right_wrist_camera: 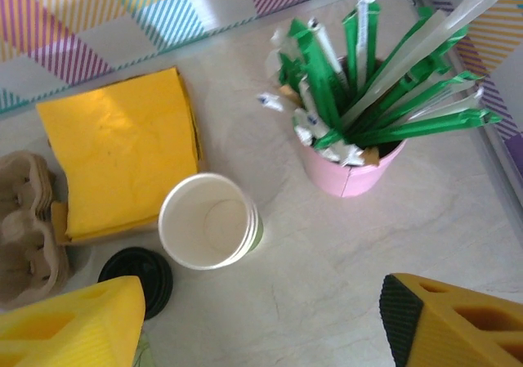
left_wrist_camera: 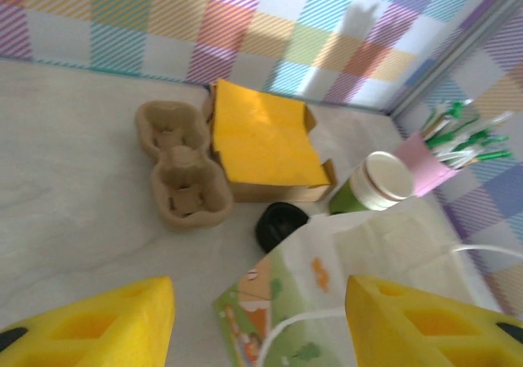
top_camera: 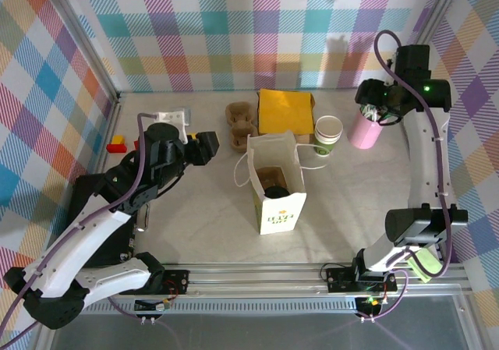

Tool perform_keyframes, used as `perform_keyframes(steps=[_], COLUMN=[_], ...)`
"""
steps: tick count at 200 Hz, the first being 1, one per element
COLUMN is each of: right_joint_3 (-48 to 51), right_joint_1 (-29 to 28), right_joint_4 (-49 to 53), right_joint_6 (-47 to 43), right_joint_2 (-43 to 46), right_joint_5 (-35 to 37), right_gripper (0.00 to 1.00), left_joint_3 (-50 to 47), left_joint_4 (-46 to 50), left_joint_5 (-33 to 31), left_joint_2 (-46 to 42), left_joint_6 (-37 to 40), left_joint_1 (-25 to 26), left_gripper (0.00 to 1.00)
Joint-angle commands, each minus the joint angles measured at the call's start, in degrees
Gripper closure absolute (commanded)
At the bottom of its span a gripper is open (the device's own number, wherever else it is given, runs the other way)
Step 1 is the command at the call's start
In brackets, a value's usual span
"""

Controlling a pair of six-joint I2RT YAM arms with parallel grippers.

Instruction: Pack the takeout coffee

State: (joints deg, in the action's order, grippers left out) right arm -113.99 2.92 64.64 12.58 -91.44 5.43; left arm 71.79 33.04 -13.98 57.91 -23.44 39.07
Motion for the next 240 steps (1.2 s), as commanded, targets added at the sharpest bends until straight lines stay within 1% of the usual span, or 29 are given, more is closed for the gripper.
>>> perform_keyframes(steps=[1, 32, 52, 85, 146, 201, 240], right_joint_3=[0.1, 1.0, 2.2, 2.9, 2.2, -3.1, -7.8], right_joint_1=[3.1, 6.6, 7.8, 8.1, 8.1, 7.9, 7.7], right_joint_4=[-4.0, -6.5, -9.1, -12.2, -16.4, -17.2, -16.3], right_joint_6=[-0.3, 1.4, 2.6, 3.8, 6.0, 5.9, 4.4], right_joint_2=[-0.8, -2.1, -2.8, -4.6, -10.2, -17.3, -22.2], right_joint_5=[-2.7, -3.6, -4.4, -4.4, -5.9, -6.9, -6.9], right_gripper=[0.25, 0.28, 0.32, 0.35, 0.42, 0.49, 0.49], left_joint_3=[-2.3, -4.4, -4.6, -4.5, -7.0, -7.7, -7.7], left_joint_4=[0.1, -1.8, -2.2, -2.1, -3.9, -5.0, -6.0], left_joint_5=[-4.7, -6.2, -6.4, -6.5, -4.0, -3.0, -2.6], left_joint_2=[-2.5, -3.9, -4.1, -4.2, -5.8, -5.1, -3.3], left_joint_6=[3.2, 5.2, 6.6, 8.3, 8.7, 9.9, 11.1], left_joint_1=[-0.5, -0.4, -0.4, -0.4, -0.4, -0.4, -0.4], left_gripper=[0.43, 0.43, 0.43, 0.43, 0.43, 0.43, 0.43])
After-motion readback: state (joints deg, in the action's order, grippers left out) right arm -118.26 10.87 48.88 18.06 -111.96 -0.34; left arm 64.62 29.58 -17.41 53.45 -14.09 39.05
